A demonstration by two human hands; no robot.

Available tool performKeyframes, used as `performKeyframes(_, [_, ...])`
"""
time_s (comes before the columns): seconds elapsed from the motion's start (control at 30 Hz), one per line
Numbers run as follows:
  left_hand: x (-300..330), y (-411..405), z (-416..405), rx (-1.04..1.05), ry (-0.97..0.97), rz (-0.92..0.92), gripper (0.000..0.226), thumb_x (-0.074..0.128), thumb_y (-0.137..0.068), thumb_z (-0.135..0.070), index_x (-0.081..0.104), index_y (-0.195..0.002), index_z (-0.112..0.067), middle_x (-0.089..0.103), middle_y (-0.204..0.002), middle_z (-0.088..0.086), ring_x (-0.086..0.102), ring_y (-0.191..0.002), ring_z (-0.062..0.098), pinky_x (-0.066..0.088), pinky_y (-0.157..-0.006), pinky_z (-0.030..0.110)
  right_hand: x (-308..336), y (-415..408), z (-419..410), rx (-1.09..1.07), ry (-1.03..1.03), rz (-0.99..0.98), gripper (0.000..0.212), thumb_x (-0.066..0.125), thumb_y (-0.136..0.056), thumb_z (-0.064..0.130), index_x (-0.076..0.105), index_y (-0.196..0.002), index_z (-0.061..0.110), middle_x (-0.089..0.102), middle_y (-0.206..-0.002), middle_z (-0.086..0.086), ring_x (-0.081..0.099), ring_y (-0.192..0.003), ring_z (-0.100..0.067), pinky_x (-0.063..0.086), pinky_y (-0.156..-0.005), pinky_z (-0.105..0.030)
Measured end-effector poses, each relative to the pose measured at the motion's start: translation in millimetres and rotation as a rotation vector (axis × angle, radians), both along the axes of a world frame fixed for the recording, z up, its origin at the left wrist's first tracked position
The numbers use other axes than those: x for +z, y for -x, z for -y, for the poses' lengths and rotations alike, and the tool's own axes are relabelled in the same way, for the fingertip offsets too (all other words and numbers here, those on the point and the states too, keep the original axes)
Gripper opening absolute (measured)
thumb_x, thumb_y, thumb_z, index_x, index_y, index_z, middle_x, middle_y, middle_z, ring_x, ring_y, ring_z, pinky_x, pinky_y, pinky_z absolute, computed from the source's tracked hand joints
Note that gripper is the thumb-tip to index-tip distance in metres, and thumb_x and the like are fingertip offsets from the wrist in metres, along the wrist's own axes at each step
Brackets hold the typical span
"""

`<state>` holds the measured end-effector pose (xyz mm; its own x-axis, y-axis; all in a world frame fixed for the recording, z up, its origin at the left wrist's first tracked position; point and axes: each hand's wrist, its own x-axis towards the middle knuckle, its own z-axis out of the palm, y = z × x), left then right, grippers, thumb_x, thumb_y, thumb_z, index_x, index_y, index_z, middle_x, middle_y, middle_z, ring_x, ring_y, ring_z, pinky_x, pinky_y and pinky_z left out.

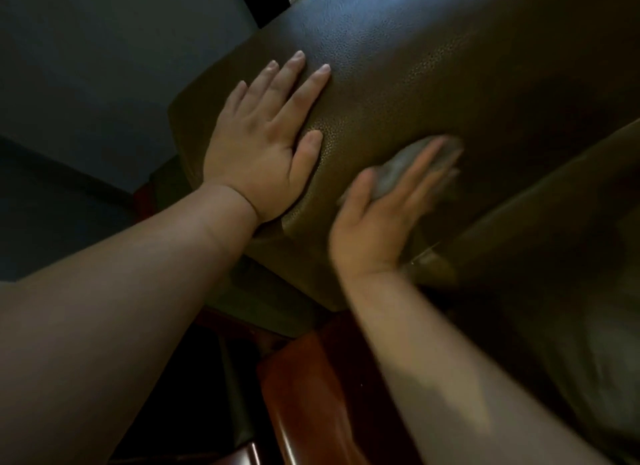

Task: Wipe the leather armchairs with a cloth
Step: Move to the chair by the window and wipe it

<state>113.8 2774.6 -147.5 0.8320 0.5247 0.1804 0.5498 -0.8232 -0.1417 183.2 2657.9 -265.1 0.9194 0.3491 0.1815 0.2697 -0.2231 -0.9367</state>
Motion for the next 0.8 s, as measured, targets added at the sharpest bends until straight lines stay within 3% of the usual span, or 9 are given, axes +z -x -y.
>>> performKeyframes(0.13, [-2.2, 2.0, 4.5, 0.005, -0.01, -0.004, 0.066, 0.028, -0.105, -0.051, 0.021, -0.167, -0.031, 0.022, -0.174, 0.007, 0.022, -0.16, 0.032, 0.021, -0.126, 0.058, -46.6, 118.9, 35.0, 0.388, 0.188, 0.143, 0.084, 0.033, -0.104, 0.056, -0.012, -0.164, 0.017, -0.02, -0.17, -0.021, -0.014, -0.157, -0.043, 0.004, -0.126, -0.061])
performKeyframes(0.27, [0.3, 1.6, 4.5, -0.02, -0.063, 0.01, 0.071, 0.03, -0.103, -0.056, 0.024, -0.167, -0.025, 0.025, -0.173, 0.011, 0.026, -0.158, 0.036, 0.024, -0.124, 0.061, -98.2, 60.0, 41.7, 0.408, 0.251, 0.379, 0.081, 0.028, -0.106, 0.057, 0.0, -0.164, 0.009, -0.006, -0.171, -0.025, -0.001, -0.158, -0.045, 0.016, -0.124, -0.055])
performKeyframes(0.33, [-1.9, 0.4, 4.4, -0.086, -0.105, -0.014, 0.074, 0.027, -0.104, -0.062, 0.026, -0.167, -0.024, 0.025, -0.172, 0.013, 0.027, -0.157, 0.038, 0.025, -0.122, 0.064, -99.2, 3.6, 35.5, 0.133, 0.209, 0.046, 0.086, 0.014, -0.105, 0.06, 0.001, -0.162, -0.002, 0.003, -0.168, -0.033, 0.01, -0.156, -0.048, 0.015, -0.127, -0.053])
performKeyframes(0.4, [-4.3, -1.1, 1.0, -0.144, -0.155, -0.04, 0.075, 0.022, -0.105, -0.066, 0.026, -0.167, -0.024, 0.027, -0.171, 0.015, 0.028, -0.156, 0.041, 0.027, -0.119, 0.068, -96.2, -25.0, 24.2, -0.114, 0.135, -0.309, 0.082, 0.016, -0.106, 0.057, -0.004, -0.163, 0.001, -0.005, -0.171, -0.026, 0.001, -0.16, -0.037, 0.004, -0.13, -0.048])
performKeyframes(0.47, [-6.6, 1.3, 1.3, -0.146, -0.161, -0.044, 0.075, 0.022, -0.105, -0.066, 0.028, -0.167, -0.024, 0.028, -0.171, 0.016, 0.03, -0.154, 0.042, 0.03, -0.117, 0.069, -95.8, 5.2, 25.7, -0.071, 0.095, -0.369, 0.081, 0.025, -0.107, 0.05, -0.006, -0.163, 0.001, -0.011, -0.171, -0.022, -0.008, -0.16, -0.029, -0.004, -0.129, -0.035])
performKeyframes(0.53, [-7.6, 3.6, 1.8, -0.133, -0.167, -0.035, 0.074, 0.025, -0.105, -0.066, 0.029, -0.166, -0.025, 0.029, -0.171, 0.015, 0.031, -0.154, 0.041, 0.031, -0.116, 0.069, -105.6, 68.7, 43.3, 0.182, 0.093, -0.364, 0.084, 0.028, -0.106, 0.05, -0.015, -0.161, 0.003, -0.025, -0.168, -0.017, -0.024, -0.157, -0.019, -0.009, -0.127, -0.027])
performKeyframes(0.63, [-5.1, 4.0, 2.2, -0.12, -0.159, -0.034, 0.074, 0.026, -0.105, -0.066, 0.027, -0.167, -0.026, 0.027, -0.172, 0.014, 0.028, -0.156, 0.04, 0.029, -0.118, 0.068, -122.8, 120.6, 72.4, 0.505, 0.335, -0.325, 0.093, 0.02, -0.101, 0.06, -0.034, -0.151, 0.005, -0.042, -0.16, -0.019, -0.035, -0.152, -0.031, 0.005, -0.129, -0.053])
performKeyframes(0.7, [-4.0, 2.3, 2.6, -0.111, -0.149, -0.019, 0.074, 0.027, -0.104, -0.066, 0.026, -0.167, -0.026, 0.025, -0.172, 0.013, 0.026, -0.157, 0.04, 0.027, -0.119, 0.067, -131.7, 83.7, 66.1, 0.39, 0.328, -0.214, 0.092, 0.031, -0.102, 0.05, -0.02, -0.153, -0.007, -0.025, -0.162, -0.035, -0.019, -0.152, -0.05, 0.016, -0.124, -0.067])
performKeyframes(0.8, [-5.9, -0.1, 3.7, -0.112, -0.156, -0.014, 0.075, 0.025, -0.104, -0.067, 0.025, -0.167, -0.027, 0.024, -0.172, 0.013, 0.025, -0.157, 0.039, 0.027, -0.12, 0.067, -128.1, 12.7, 56.9, 0.146, 0.288, -0.116, 0.088, 0.031, -0.105, 0.051, -0.013, -0.16, -0.001, -0.017, -0.168, -0.027, -0.012, -0.157, -0.043, 0.004, -0.127, -0.059])
